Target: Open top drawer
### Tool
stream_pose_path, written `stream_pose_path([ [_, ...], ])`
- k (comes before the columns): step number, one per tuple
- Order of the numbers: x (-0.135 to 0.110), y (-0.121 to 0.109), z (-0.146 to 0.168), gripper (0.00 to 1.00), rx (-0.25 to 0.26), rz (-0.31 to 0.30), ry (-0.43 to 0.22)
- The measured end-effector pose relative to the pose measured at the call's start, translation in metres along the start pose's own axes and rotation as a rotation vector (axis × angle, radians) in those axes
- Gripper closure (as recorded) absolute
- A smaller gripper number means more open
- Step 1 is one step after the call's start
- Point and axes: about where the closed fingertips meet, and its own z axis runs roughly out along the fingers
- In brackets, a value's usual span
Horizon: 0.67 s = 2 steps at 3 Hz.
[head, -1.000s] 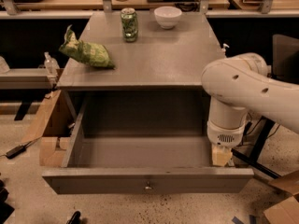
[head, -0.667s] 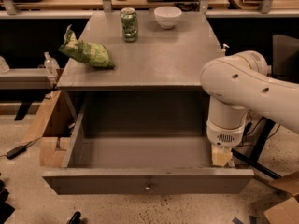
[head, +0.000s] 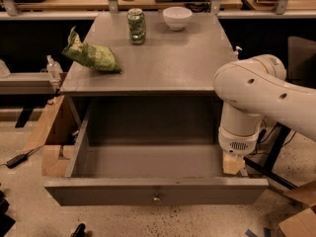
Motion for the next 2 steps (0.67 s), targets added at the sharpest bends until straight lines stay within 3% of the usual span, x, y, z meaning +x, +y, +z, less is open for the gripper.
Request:
stream_pose_path([
  [1,-0.013,-0.021,0.004,0.16,0.062,-0.067,-0.081],
  [2,-0.036,-0.05,0.001,0.0,0.153,-0.169,-0.173],
])
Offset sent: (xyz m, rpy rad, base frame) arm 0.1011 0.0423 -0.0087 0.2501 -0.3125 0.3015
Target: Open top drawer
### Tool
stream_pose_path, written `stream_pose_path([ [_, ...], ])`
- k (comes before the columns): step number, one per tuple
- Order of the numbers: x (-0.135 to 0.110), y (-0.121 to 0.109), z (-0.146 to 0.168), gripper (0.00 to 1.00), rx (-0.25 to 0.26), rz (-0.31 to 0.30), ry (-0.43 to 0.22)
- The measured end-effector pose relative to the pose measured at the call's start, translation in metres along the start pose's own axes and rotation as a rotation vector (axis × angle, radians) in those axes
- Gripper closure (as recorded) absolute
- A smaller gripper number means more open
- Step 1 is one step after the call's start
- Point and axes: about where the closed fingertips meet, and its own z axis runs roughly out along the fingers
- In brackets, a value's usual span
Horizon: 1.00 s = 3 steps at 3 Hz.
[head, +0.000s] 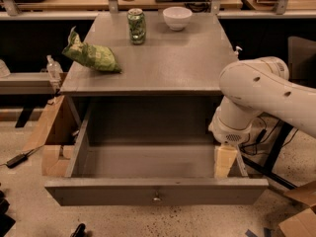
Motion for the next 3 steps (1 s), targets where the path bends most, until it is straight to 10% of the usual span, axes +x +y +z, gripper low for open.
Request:
stream_pose_path([
  [1,-0.0027,-0.0055,-0.0003,0.0,0.02,-0.028,-0.011],
  [3,-0.0021,-0.0042,-0.0012,0.42,0.022,-0.028,-0.009],
])
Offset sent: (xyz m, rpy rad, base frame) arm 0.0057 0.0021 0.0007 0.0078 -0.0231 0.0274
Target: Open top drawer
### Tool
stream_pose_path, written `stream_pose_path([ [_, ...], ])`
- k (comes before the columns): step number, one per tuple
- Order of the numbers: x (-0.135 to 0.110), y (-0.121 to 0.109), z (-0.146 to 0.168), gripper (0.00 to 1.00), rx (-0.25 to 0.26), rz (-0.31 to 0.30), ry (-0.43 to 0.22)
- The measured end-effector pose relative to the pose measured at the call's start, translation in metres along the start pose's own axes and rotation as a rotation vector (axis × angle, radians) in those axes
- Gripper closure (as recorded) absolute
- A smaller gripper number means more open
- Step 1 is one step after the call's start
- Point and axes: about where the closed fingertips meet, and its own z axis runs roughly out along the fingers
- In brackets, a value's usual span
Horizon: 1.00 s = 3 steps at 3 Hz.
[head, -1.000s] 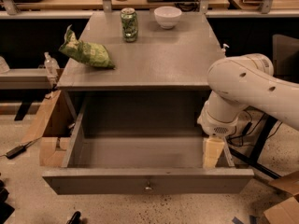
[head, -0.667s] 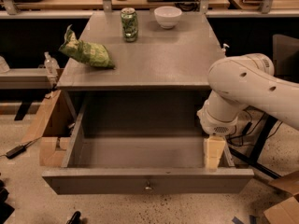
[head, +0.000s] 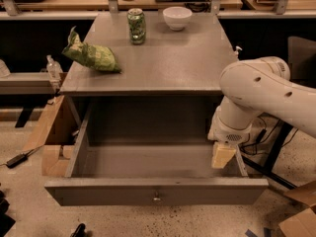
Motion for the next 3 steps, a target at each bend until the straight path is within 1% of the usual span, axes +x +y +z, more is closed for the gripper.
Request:
stream_pose_path([
  [1,0.001,0.003,0.004,0.66,-0.004,0.012,-0.002],
  [2,0.007,0.023,0.03,0.89,-0.058,0.063,-0.036],
  [3,0.009,0.047,0.043,1.0,-0.118,0.098,-0.065],
])
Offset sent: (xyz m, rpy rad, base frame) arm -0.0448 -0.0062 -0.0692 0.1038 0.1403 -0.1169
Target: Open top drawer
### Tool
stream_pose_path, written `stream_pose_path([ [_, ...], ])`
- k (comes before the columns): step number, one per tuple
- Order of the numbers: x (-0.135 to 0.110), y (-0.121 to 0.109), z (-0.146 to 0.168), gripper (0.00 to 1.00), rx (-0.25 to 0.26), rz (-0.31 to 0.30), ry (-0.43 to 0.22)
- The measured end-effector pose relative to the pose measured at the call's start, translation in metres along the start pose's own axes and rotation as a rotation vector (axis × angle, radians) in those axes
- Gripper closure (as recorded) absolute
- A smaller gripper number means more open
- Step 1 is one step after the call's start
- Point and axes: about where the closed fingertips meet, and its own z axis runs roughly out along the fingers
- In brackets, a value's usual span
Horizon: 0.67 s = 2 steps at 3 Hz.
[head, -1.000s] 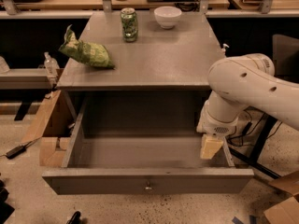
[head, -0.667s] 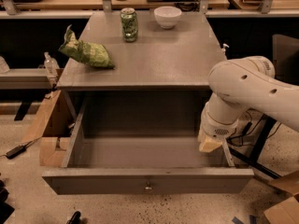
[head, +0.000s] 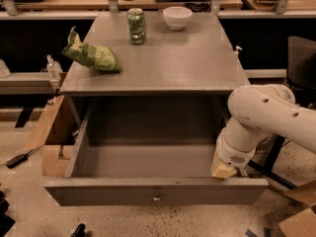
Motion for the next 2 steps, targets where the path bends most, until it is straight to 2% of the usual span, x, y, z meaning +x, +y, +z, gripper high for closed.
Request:
stream_pose_path([
  [1,-0.003,0.0261,-0.0082,1.0,-0.047,0.003,0.0],
  [2,-0.0031,0.0272,-0.009,0.83,-0.048,0.002,0.002],
])
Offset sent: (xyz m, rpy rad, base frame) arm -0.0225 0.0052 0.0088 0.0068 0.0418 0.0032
